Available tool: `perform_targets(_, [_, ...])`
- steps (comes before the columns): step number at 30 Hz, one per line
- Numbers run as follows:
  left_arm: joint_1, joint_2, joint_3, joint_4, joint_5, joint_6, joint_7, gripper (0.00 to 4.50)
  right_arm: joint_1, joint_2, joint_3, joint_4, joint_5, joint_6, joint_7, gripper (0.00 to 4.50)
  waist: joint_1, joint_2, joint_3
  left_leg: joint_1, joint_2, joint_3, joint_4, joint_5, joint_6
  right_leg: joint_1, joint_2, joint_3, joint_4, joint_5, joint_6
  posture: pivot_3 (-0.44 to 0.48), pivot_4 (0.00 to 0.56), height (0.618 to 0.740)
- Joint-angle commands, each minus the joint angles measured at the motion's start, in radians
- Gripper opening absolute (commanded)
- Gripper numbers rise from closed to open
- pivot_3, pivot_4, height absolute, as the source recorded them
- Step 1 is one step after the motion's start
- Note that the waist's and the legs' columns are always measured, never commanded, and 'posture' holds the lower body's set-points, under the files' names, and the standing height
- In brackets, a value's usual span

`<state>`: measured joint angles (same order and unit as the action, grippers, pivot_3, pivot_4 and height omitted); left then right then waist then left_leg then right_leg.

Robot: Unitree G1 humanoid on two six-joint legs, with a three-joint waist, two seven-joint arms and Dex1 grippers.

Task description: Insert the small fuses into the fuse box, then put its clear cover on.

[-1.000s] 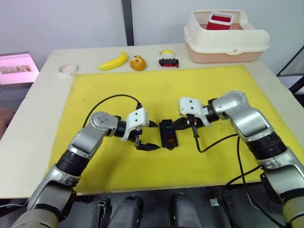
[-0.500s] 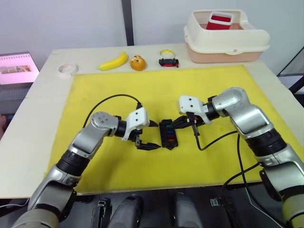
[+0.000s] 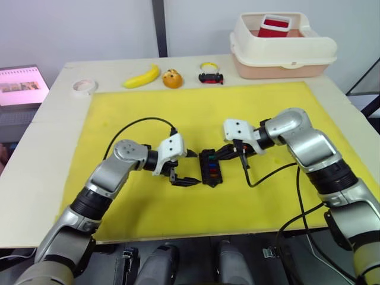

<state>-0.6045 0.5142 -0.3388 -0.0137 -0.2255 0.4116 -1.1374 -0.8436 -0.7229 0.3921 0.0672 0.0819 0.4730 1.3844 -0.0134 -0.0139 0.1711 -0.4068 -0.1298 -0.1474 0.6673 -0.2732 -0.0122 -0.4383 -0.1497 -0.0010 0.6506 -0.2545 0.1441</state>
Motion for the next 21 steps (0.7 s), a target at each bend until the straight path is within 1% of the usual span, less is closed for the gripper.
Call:
perform_targets(1, [-0.013, 0.002, 0.013, -0.025, 0.002, 0.001, 0.003, 4.45, -0.012, 0.011, 0.007, -0.015, -0.005, -0.002, 0.01, 0.0, 0.0, 0.0, 0.0, 0.0, 0.0, 0.0, 0.0, 0.0, 0.0, 0.0, 0.0, 0.0, 0.0, 0.0, 0.0, 0.0, 0.15, 0.74])
perform_targets(8, [-0.012, 0.002, 0.011, -0.026, 0.003, -0.002, 0.003, 4.45, -0.018, 0.02, 0.002, -0.031, 0.002, 0.016, 0.011, 0.0, 0.0, 0.0, 0.0, 0.0, 0.0, 0.0, 0.0, 0.0, 0.0, 0.0, 0.0, 0.0, 0.0, 0.0, 0.0, 0.0, 0.15, 0.74])
perform_targets(14, [-0.012, 0.002, 0.011, -0.026, 0.003, -0.002, 0.003, 4.45, -0.005, 0.009, 0.029, -0.006, -0.043, -0.028, 0.008, 0.0, 0.0, 0.0, 0.0, 0.0, 0.0, 0.0, 0.0, 0.0, 0.0, 0.0, 0.0, 0.0, 0.0, 0.0, 0.0, 0.0, 0.15, 0.74])
perform_targets(21, [-0.011, 0.002, 0.011, -0.028, 0.003, 0.0, 0.005, 4.45, -0.006, 0.011, 0.031, 0.004, -0.054, -0.033, 0.021, 0.0, 0.0, 0.0, 0.0, 0.0, 0.0, 0.0, 0.0, 0.0, 0.0, 0.0, 0.0, 0.0, 0.0, 0.0, 0.0, 0.0, 0.15, 0.74])
